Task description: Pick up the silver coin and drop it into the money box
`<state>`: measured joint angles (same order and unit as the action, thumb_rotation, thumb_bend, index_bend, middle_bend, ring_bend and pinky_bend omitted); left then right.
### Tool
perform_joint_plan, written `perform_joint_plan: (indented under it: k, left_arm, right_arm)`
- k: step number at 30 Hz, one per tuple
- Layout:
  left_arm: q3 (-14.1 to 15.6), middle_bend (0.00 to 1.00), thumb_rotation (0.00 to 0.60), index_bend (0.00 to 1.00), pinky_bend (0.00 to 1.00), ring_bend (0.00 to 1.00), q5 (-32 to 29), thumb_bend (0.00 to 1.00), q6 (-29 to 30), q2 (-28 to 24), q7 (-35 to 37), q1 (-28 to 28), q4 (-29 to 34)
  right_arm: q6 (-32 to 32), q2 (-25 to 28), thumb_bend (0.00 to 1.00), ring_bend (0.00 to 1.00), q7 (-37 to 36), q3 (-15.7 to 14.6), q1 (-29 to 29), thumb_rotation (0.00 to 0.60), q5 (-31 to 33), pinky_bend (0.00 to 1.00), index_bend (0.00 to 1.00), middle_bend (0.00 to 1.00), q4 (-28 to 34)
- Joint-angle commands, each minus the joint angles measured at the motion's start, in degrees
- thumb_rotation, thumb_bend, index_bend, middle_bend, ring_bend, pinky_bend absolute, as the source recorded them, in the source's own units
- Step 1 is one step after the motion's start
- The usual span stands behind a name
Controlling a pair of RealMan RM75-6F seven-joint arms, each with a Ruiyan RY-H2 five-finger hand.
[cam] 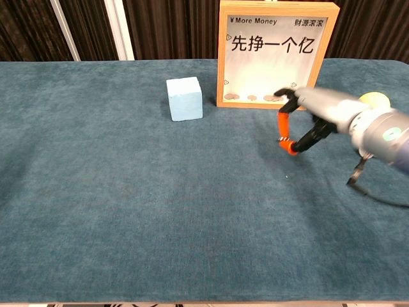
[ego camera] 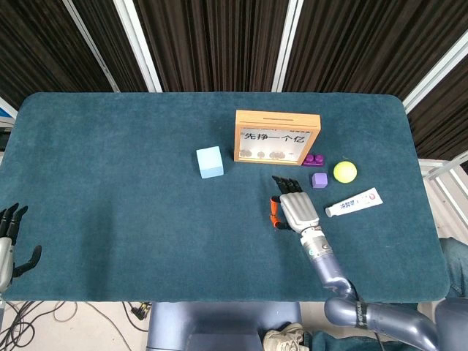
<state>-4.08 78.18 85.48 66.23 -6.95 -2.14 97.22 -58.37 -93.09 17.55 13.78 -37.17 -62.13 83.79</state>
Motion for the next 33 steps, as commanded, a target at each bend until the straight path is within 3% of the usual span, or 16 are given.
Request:
perform_joint_plan:
  k: [1, 6, 14, 22, 26, 33]
  left_arm:
    - [0.0, 0.0, 0.6, 0.09, 0.0, 0.0, 0.0, 0.36, 0.0, 0.0, 0.0, 0.0, 0.0]
    - [-0.1, 0.0, 0.6, 0.09, 0.0, 0.0, -0.2, 0.36, 0.0, 0.1, -0.3, 0.0, 0.1]
    - [-0.3, 0.0, 0.6, 0.09, 0.0, 0.0, -0.6, 0.36, 0.0, 0.3, -0.5, -0.1, 0.1]
    - [-0.7, 0.0, 0.6, 0.09, 0.0, 0.0, -1.8, 0.36, -0.8, 0.4, -1.0, -0.4, 0.2]
    - [-0.8, 0.0, 0.6, 0.09, 0.0, 0.0, -2.3, 0.36, -1.2, 0.4, -1.6, -0.7, 0.3]
    - [-1.4, 0.0, 0.6, 0.09, 0.0, 0.0, -4.2, 0.36, -1.8, 0.7, -2.6, -0.9, 0.6]
  right_arm:
    - [-4.5, 9.7, 0.61, 0.0, 0.3, 1.4, 3.2, 0.6, -1.1, 0.0, 0.72, 0.02, 11.4]
    - [-9.4, 19.1, 0.61, 0.0, 0.7, 4.1, 6.1, 0.6, -1.4, 0.0, 0.72, 0.02, 21.0]
    - [-12.3, 25.8, 0.61, 0.0, 3.3, 8.8, 5.6, 0.6, -0.8, 0.0, 0.72, 0.02, 22.5]
    - [-0.2, 32.0, 0.61, 0.0, 2.8, 15.6, -2.3, 0.6, 11.5, 0.0, 0.72, 0.02, 19.0]
    - [7.4, 33.7, 0.61, 0.0, 2.9, 16.5, -7.1, 0.6, 18.2, 0.0, 0.72, 0.02, 14.5]
    - [15.4, 32.3, 0.61, 0.0, 3.5, 16.0, -15.6, 0.6, 24.8, 0.0, 0.72, 0.02, 3.8]
